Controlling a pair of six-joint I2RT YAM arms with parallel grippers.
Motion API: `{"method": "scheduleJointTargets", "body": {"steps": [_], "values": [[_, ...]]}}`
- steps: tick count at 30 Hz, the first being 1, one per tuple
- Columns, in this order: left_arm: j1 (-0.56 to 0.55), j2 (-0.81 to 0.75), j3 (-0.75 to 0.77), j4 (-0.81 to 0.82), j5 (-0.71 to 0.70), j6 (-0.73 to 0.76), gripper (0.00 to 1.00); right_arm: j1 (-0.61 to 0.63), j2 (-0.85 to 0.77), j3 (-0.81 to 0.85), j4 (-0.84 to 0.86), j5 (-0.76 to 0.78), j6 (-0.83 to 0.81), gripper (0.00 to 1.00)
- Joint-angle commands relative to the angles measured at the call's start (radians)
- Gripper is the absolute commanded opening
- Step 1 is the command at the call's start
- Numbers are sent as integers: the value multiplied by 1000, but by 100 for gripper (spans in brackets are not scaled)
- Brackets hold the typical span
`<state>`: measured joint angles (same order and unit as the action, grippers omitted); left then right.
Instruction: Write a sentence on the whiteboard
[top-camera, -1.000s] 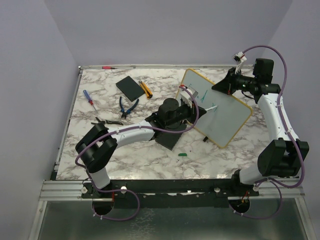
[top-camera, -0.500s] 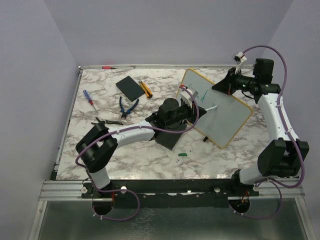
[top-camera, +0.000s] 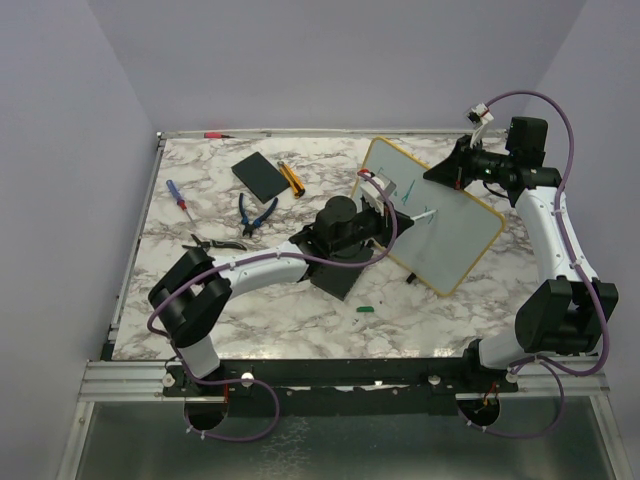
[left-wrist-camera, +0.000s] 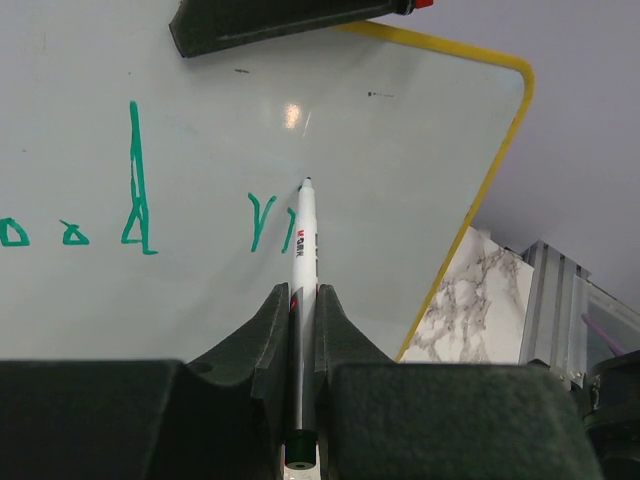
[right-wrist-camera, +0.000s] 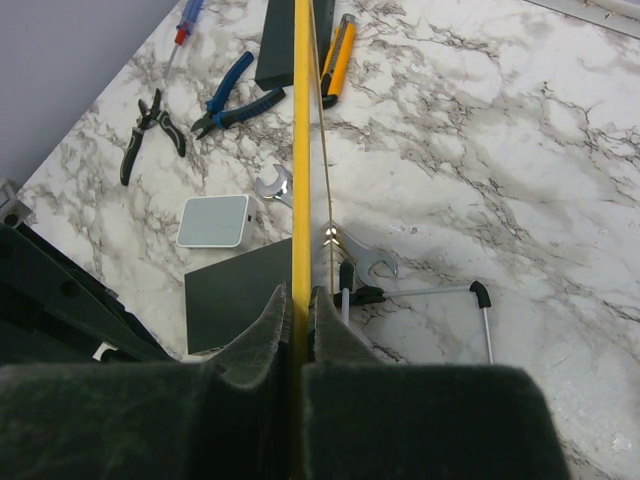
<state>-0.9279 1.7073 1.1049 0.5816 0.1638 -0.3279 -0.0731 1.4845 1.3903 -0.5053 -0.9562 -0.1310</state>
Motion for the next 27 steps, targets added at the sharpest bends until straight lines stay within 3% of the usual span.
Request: {"method": "scheduleJointTargets", "body": {"steps": [1, 27], "values": [[-15, -67, -20, 15, -2, 14, 0, 13, -7, -23, -92, -33, -4, 1], [-78, -22, 5, -5, -96, 36, 0, 13, -11, -24, -94, -33, -2, 1]]}}
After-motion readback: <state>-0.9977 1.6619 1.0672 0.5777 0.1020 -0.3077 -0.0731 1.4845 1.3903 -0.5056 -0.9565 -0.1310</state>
